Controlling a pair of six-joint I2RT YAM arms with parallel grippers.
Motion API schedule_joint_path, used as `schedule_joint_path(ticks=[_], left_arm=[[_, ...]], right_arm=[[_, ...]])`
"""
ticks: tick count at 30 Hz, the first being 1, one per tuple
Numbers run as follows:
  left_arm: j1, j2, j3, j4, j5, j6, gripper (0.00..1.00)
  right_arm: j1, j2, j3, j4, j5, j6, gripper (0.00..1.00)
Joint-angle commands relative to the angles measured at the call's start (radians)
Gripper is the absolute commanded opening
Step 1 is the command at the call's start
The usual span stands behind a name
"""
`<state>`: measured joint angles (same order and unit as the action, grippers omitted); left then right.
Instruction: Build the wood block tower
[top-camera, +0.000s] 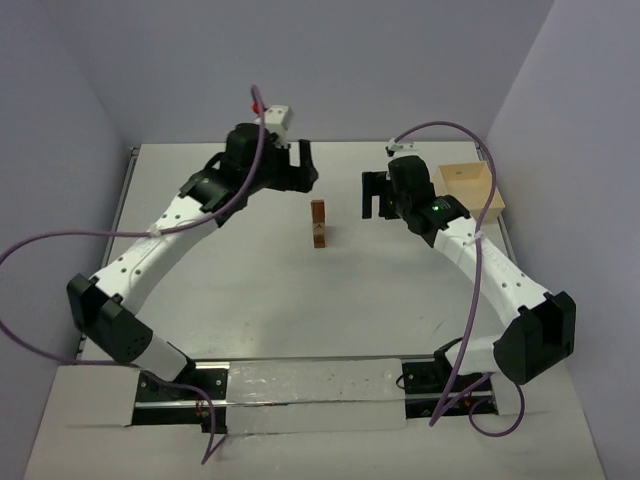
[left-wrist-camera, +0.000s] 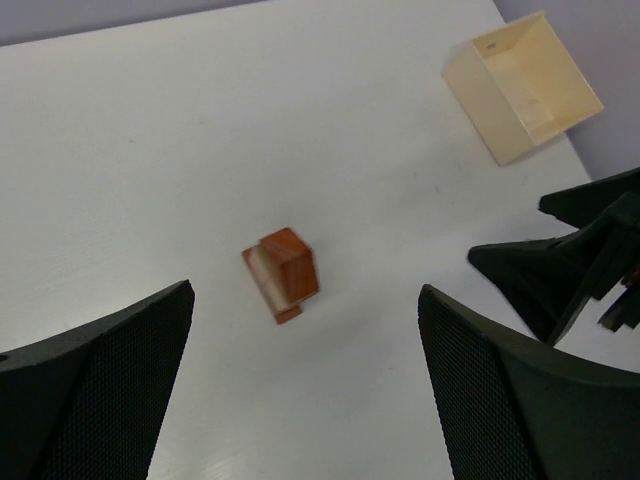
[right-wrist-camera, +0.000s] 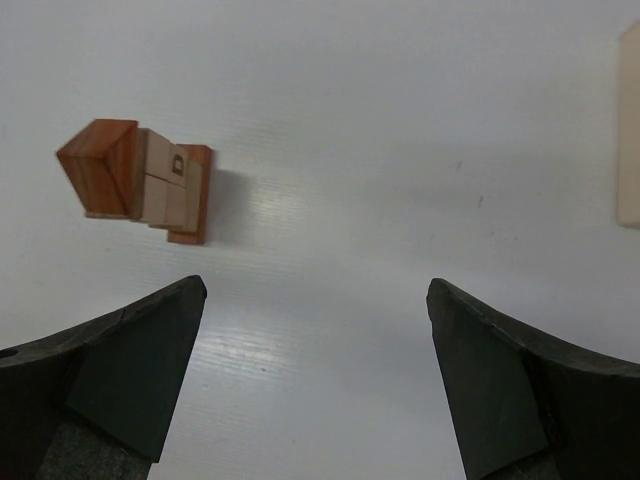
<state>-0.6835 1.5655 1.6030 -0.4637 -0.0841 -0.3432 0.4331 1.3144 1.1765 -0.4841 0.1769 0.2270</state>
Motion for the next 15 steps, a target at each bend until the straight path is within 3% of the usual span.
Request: schedule_joint_path(ticks=[1,10,15], left_arm=[[0.131,-0.111,-0.108,0.005,0.12,0.096,0.99],[0.319,-0.344,-0.444,0.015,0.09,0.287,0.99],[0.488,-0.362,-0.583,0.057,0.103,0.314,0.99]], right_arm=[[-0.035,0.072,0.076,-0.051,0.07,-0.061,1.0],[-0.165,0.091,0.0,0.008,0.088,-0.071,1.0],[-0.19,0.068,-0.095,0.073,0.099,-0.09,1.0]])
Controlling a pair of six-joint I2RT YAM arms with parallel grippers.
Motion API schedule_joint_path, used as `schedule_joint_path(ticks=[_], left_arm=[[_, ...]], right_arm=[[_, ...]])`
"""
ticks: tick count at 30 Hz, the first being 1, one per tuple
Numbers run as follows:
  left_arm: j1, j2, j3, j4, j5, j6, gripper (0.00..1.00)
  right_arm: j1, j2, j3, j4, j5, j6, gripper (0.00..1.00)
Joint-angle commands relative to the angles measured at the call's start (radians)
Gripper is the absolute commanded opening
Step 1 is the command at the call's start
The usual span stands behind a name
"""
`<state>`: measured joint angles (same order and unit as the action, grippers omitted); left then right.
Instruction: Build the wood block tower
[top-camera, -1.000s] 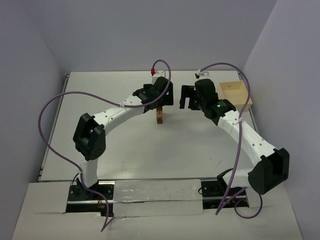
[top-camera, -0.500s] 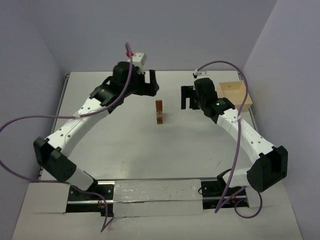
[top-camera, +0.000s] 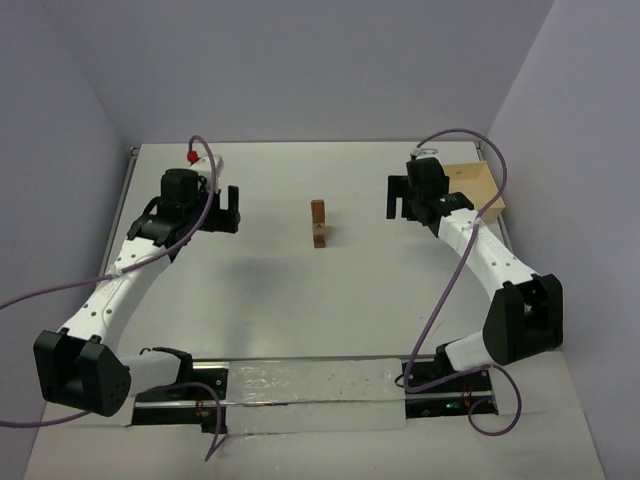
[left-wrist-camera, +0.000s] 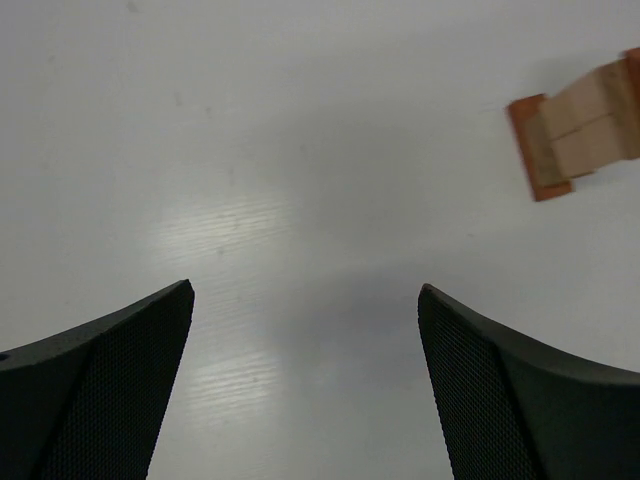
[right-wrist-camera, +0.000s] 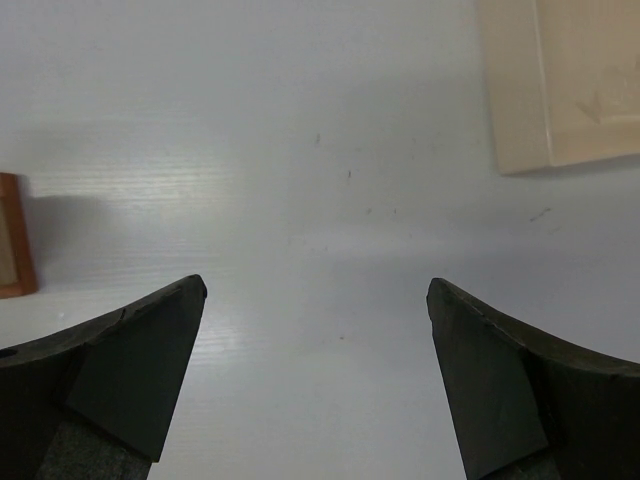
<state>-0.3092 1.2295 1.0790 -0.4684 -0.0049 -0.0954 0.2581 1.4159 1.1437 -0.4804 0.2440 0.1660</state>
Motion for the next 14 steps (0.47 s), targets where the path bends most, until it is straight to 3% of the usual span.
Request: schedule_joint_path(ticks=[1,7,14], left_arm=[[0.156,-0.02,-0.082,0.079,0.036,0.071,0.99],[0.335,0.068,-0.123,0.13,0.114,0.058,0.99],[0.351,0.076,-0.143,0.168,0.12,0.034,0.99]], right_arm=[[-0.021,-0.043,-0.079,0.087,0.032,-0.035,1.0],[-0.052,-0.078,-0.131,0.139,0.014,-0.043,1.0],[-0.068,-0.095,-0.153,0.157,0.014,-0.042,1.0]])
